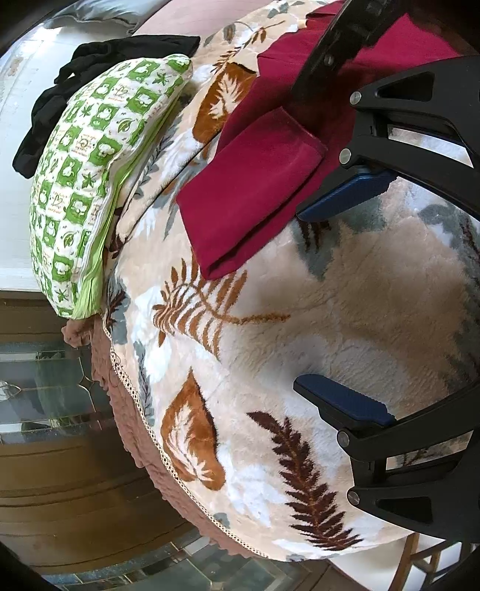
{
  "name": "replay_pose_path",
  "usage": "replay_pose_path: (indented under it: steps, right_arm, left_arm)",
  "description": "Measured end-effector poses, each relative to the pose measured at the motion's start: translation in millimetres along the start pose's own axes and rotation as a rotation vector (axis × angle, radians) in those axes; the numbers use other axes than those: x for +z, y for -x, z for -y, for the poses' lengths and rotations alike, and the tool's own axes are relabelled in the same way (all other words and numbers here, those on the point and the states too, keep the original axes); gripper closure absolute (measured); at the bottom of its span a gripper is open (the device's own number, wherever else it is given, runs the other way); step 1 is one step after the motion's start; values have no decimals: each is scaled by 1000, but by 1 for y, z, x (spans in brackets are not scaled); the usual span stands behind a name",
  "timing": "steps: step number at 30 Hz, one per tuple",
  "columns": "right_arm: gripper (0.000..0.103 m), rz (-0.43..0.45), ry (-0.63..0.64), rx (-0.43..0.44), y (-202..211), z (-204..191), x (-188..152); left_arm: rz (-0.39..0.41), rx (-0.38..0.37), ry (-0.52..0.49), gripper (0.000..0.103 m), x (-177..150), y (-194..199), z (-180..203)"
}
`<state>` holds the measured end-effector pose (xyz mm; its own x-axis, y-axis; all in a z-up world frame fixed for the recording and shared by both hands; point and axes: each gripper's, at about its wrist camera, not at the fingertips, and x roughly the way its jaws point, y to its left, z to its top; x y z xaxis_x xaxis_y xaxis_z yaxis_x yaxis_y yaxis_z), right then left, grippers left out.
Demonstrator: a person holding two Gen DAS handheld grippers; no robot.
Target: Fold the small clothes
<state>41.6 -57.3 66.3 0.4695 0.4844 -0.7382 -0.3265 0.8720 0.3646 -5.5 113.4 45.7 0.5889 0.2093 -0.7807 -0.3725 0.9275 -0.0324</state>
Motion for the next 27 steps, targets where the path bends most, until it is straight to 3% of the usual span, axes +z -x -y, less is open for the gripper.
replay_pose_path:
  steps: [2,4,8,13,14,16,17,22,27]
  right_arm:
    - [64,49,-5,5,13,-1,-3]
    - [54,73,-15,44,21,-2,-4]
    - [54,3,-5,52,-2,-6,-4]
    - [55,-12,-128,97,-43,3,6]
    - [62,-7,-128,86,-46,3,8]
    - [90,4,-116,70,-42,1,14]
    - [101,23,-114,95,-31,1,18]
    - [101,190,25,90,67,3,31]
    - [101,290,29,13,161,48,27]
  left_arm:
    - [-8,-6,13,18,1,-2,-2]
    - [-10,-6,15,18,1,-2,-2]
    - [0,1,2,18,1,-2,-2]
    - [-1,13,23,18,2,-4,-6]
    - [-1,17,28,18,3,-5,-7]
    - [1,15,37,18,3,-4,-8]
    - [3,9,43,18,3,-3,-8]
    - [30,-5,38,18,2,6,-3]
    - [46,-38,14,18,-1,13,7]
